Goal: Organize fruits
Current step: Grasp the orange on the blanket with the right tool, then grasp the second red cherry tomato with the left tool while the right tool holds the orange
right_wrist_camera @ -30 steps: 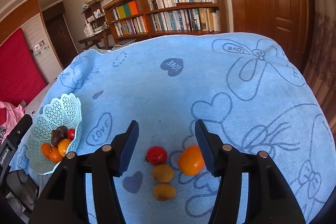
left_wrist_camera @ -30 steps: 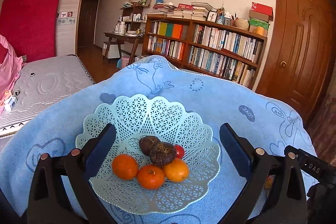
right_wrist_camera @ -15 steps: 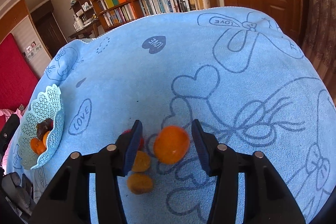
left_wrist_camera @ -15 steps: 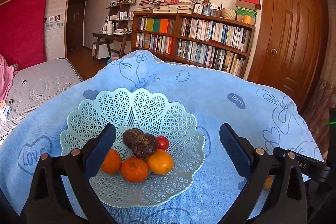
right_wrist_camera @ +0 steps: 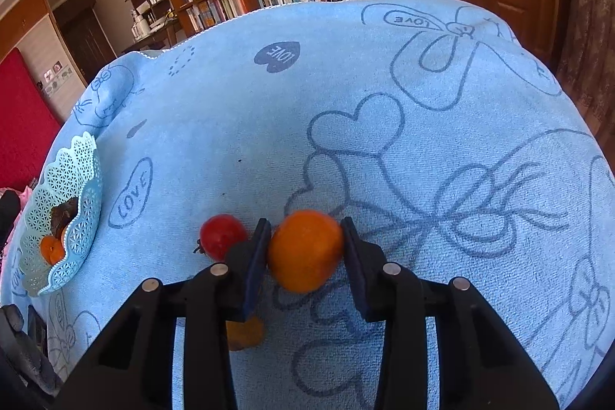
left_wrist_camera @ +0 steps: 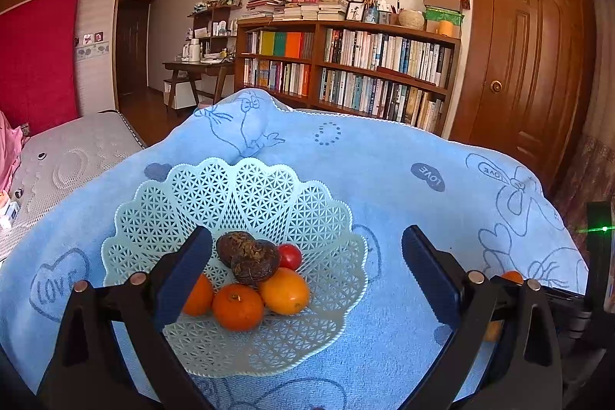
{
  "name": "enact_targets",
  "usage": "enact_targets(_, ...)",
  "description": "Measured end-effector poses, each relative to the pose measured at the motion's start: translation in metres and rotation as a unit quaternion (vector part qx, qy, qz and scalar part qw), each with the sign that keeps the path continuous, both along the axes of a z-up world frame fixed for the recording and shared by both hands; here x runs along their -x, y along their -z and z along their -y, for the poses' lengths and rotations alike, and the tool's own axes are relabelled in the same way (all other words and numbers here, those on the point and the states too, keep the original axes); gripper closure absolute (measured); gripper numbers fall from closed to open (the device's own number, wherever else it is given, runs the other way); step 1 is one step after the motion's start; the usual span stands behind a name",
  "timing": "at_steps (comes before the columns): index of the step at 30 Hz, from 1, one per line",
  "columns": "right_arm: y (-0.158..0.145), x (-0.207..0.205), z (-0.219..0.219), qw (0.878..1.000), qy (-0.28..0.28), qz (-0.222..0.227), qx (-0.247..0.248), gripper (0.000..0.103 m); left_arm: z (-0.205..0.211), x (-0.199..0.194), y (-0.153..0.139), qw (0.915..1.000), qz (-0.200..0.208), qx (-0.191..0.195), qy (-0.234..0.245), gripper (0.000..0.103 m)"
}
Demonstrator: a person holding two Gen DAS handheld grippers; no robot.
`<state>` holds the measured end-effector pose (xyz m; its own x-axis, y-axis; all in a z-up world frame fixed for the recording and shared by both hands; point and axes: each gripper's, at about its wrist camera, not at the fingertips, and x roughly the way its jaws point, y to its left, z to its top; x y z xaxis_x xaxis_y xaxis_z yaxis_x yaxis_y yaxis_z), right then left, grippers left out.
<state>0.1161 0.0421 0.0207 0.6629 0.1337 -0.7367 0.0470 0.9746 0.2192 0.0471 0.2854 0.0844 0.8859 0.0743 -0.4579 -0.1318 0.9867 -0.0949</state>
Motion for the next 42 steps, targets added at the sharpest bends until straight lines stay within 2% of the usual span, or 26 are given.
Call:
enact_targets(5, -0.011, 0.012, 0.011, 1.000, 0.010, 0.017, -0.001, 0.065, 0.005, -0.001, 0.002, 0.9999, -0.003, -0.008, 0.007, 0.003)
enact_targets(15, -0.017, 0.041, 0.027, 0.997, 0.030, 0.044, 0.048, 0.065, 0.022, -0.001, 0.006, 0.9993, -0.006, -0.027, 0.023, 0.003)
enact_targets(26, -0.017, 0.051, 0.043, 0.997, 0.045, 0.057, 0.034, 0.065, 0.063, 0.000, 0.001, 0.9951, -0.014, -0.058, 0.079, 0.003)
enact_targets(35, -0.014, 0.054, 0.051, 0.997, 0.054, 0.058, 0.024, 0.065, 0.101, -0.019, 0.010, 0.9847, -0.065, -0.012, 0.161, 0.003)
enact_targets(42, -0.014, 0.054, 0.056, 0.997, 0.056, 0.059, 0.013, 0.065, 0.124, -0.049, 0.029, 0.9680, -0.131, 0.035, 0.211, 0.022)
